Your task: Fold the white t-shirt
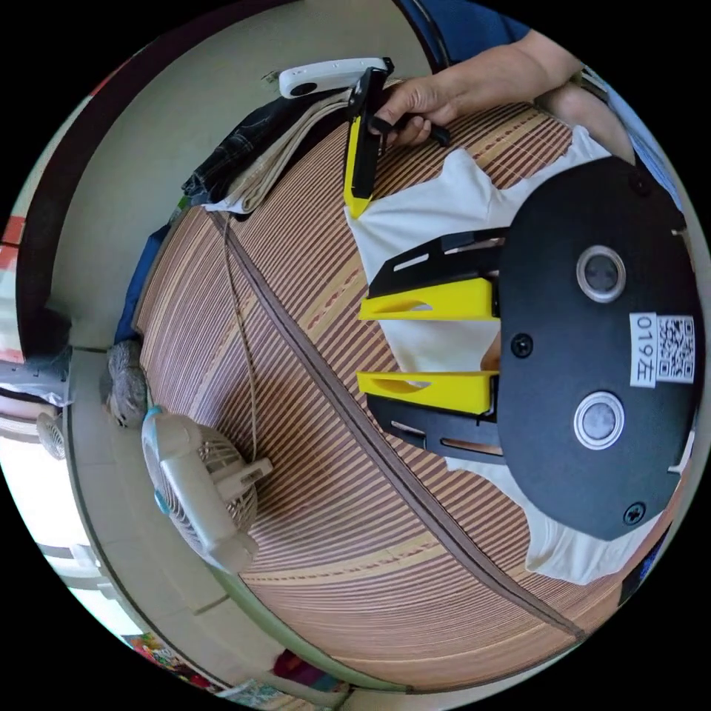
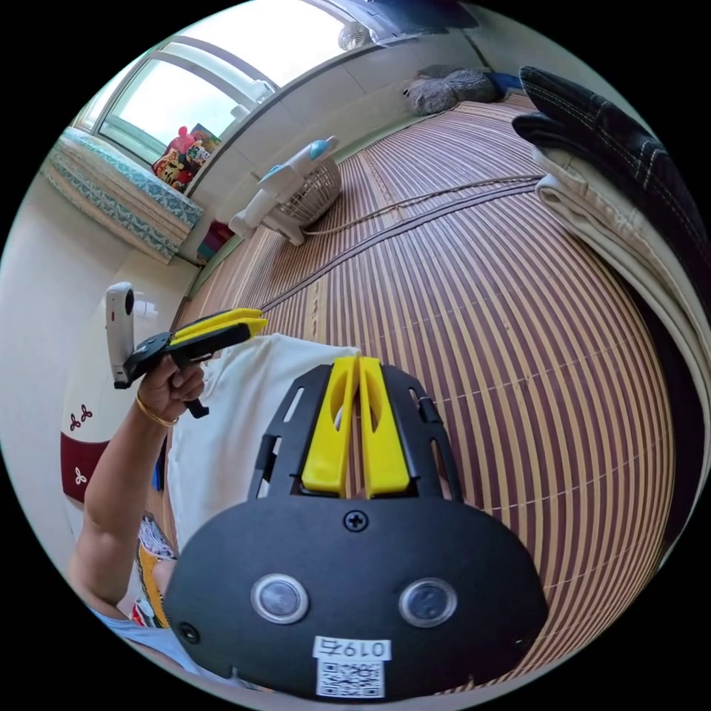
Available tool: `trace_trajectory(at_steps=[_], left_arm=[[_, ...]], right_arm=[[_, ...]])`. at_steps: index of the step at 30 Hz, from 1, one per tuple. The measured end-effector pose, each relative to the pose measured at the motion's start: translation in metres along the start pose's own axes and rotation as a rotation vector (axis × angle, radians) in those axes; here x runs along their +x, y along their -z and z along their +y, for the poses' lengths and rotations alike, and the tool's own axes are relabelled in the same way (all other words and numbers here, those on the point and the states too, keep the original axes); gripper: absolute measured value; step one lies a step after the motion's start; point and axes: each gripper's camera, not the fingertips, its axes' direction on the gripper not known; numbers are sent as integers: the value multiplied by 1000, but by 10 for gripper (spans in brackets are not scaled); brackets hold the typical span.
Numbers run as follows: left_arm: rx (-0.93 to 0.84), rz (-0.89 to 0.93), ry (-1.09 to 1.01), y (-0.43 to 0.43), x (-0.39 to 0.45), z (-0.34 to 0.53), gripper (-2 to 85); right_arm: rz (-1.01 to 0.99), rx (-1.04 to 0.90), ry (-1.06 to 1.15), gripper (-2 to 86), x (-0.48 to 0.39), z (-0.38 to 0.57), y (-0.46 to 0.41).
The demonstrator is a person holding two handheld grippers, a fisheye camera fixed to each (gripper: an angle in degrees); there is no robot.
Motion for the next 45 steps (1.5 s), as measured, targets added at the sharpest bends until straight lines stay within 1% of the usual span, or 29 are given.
trace_trajectory(at_steps=[2, 4, 6, 7, 8, 10, 11, 12, 13, 15, 16, 18, 19, 20, 21, 22, 24, 25, 27, 28, 29, 30, 33, 34, 36, 37, 39, 42, 45], left_arm=[[57, -12, 47, 27, -8, 15, 74], [143, 25, 95, 64, -18, 37, 64], [256, 76, 100, 121, -24, 85, 46], [272, 75, 94, 136, -24, 101, 41], [282, 50, 72, 164, -23, 135, 31], [285, -13, 51, 202, -22, 194, 23], [266, -62, 52, 225, -24, 238, 19], [237, -125, 82, 246, -28, 282, 16], [227, -151, 107, 256, -31, 305, 15], [177, -229, 281, 291, -52, 392, 13], [153, -245, 339, 297, -59, 412, 13], [59, -304, 536, 316, -82, 477, 13], [56, -322, 555, 319, -84, 488, 13], [64, -348, 576, 326, -85, 506, 14], [88, -362, 521, 329, -78, 515, 15], [95, -378, 470, 329, -72, 516, 16], [39, -491, 284, 317, -50, 510, 20], [20, -522, 236, 314, -45, 508, 22], [-35, -713, 26, 296, -18, 512, 23], [-44, -739, -11, 293, -14, 515, 22], [-60, -734, -55, 287, -8, 522, 21], [-57, -702, -53, 285, -7, 528, 20], [-63, -666, -26, 283, -8, 540, 20], [-53, -650, -21, 284, -8, 542, 20], [2, -584, -62, 287, 5, 550, 22], [4, -585, -80, 286, 9, 551, 22], [4, -638, -160, 281, 29, 558, 25], [-9, -762, -203, 276, 45, 564, 25], [-10, -773, -184, 277, 48, 569, 21]], right_arm=[[-14, -2, -3, -4, -3, 1, -1], [-24, 0, 17, 2, -8, 4, -2], [-57, -14, 5, 24, -12, 8, -1], [-74, -16, 1, 32, -12, 10, 0], [-102, -17, -7, 42, -12, 13, 2], [-127, -23, -16, 51, -11, 21, 6], [-142, -17, -27, 55, -10, 26, 10], [-150, -2, -51, 58, -8, 33, 16], [-149, 9, -64, 56, -8, 37, 20], [-164, 88, -90, 40, -19, 56, 40], [-166, 107, -86, 34, -27, 60, 45], [-169, 163, 1, 12, -77, 76, 57], [-168, 162, 36, 8, -95, 80, 57], [-169, 142, 116, 1, -135, 85, 53], [-186, 122, 213, -3, -179, 92, 46], [-196, 114, 261, -4, -202, 96, 43], [-168, 108, 448, -8, -297, 118, 28], [-151, 117, 503, -8, -322, 125, 24], [-39, 149, 696, -9, -412, 156, 3], [-13, 158, 734, -9, -432, 163, -4], [21, 174, 794, -8, -468, 175, -20], [44, 183, 840, -8, -500, 185, -38], [72, 124, 911, 0, -566, 194, -96], [62, 97, 924, 3, -578, 194, -108], [-7, 15, 942, 36, -619, 189, -152], [-24, -1, 936, 41, -628, 187, -161], [-80, -40, 909, 51, -657, 176, -193], [-86, -53, 922, 49, -688, 171, -223], [-82, -59, 932, 41, -709, 171, -249]])
